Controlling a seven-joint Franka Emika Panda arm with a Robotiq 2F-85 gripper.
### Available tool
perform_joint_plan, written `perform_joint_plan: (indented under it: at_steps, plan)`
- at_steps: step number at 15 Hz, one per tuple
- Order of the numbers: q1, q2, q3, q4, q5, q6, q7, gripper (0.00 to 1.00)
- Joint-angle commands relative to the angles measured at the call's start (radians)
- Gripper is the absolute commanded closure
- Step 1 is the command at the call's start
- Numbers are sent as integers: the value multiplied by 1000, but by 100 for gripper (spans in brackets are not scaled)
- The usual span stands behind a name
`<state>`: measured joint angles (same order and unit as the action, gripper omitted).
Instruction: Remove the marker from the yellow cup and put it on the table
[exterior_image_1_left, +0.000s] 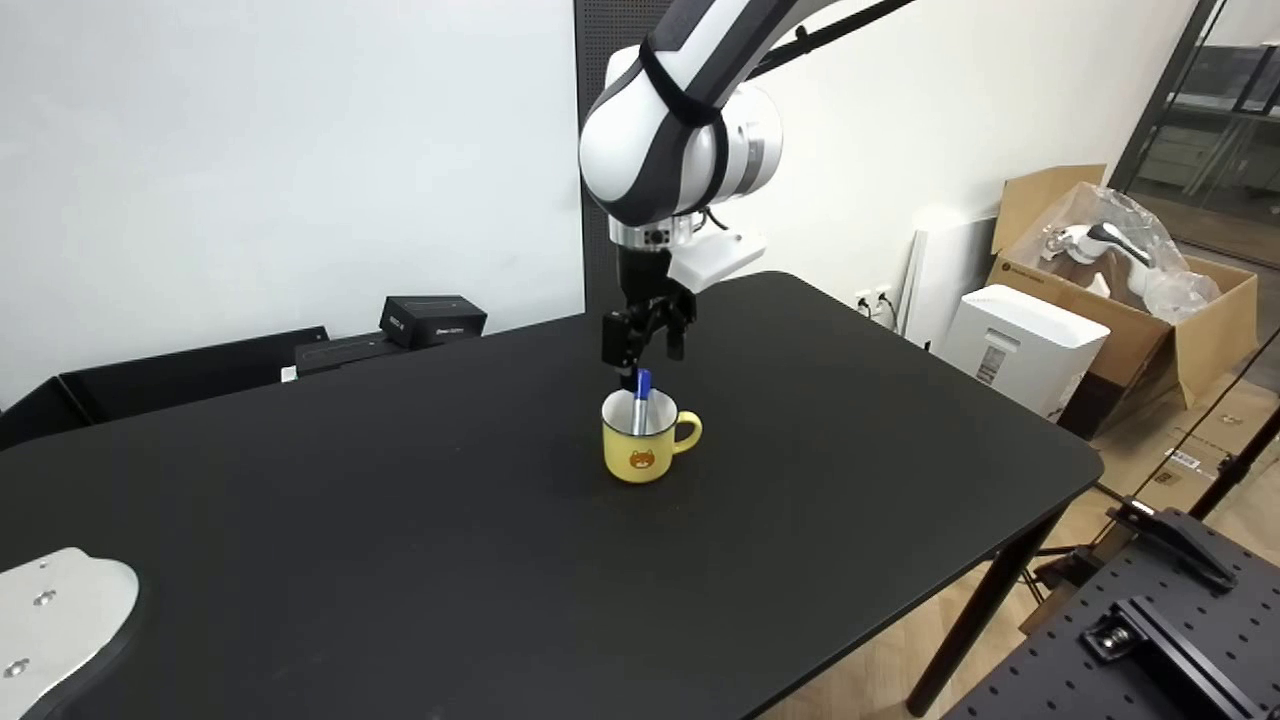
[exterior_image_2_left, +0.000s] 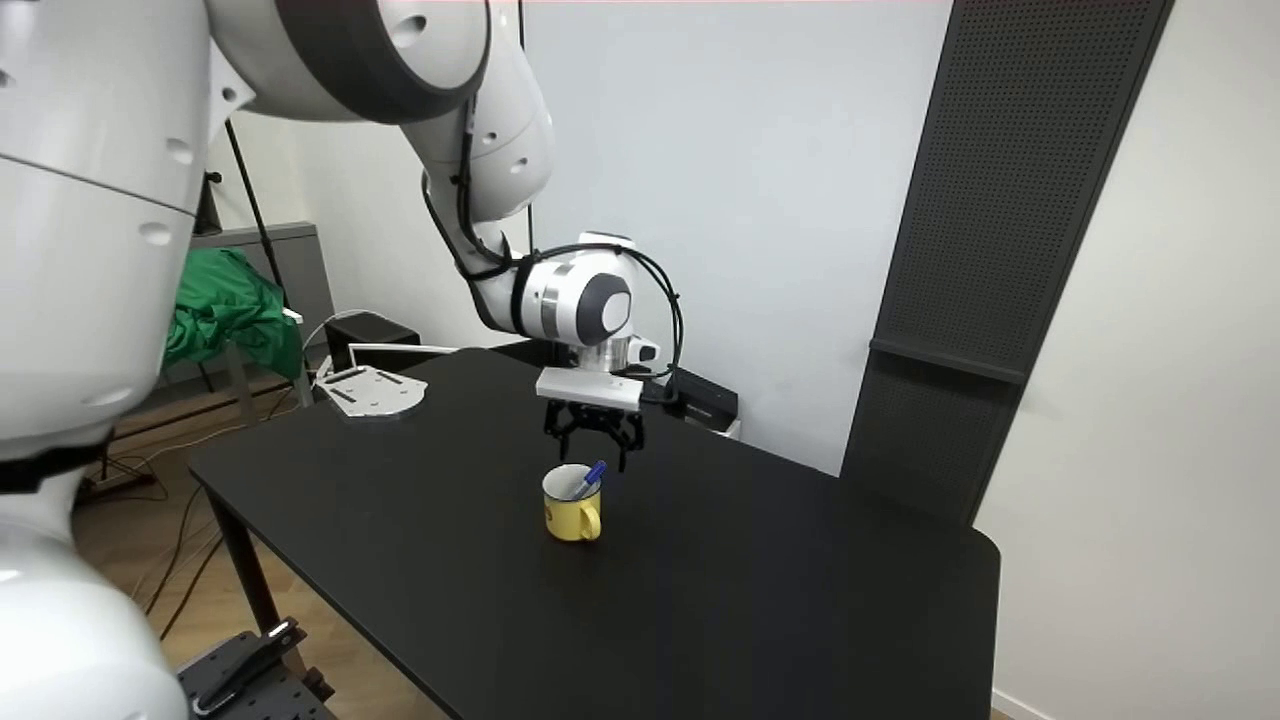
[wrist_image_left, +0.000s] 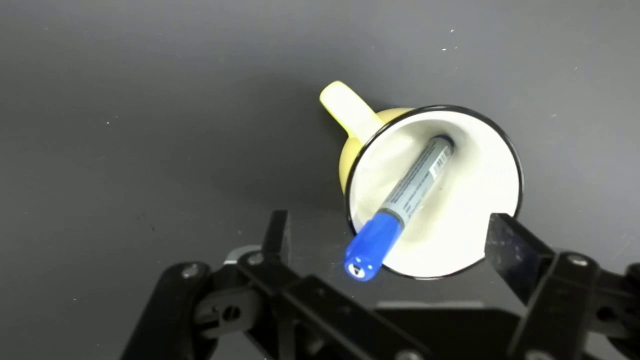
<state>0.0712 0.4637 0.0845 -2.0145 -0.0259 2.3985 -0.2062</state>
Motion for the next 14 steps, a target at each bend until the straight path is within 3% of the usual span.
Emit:
perform_joint_plan:
  at_steps: [1, 3, 4, 6, 14]
  plan:
    - [-2, 63, 7, 78, -1, -26, 16, 0]
    - [1, 88, 8, 103, -5, -31, 15, 0]
    - [1, 97, 10, 113, -3, -30, 12, 25]
    - [1, 107, 15, 127, -1, -32, 9, 32]
    - [-8, 73, 28, 103, 11, -29, 3, 88]
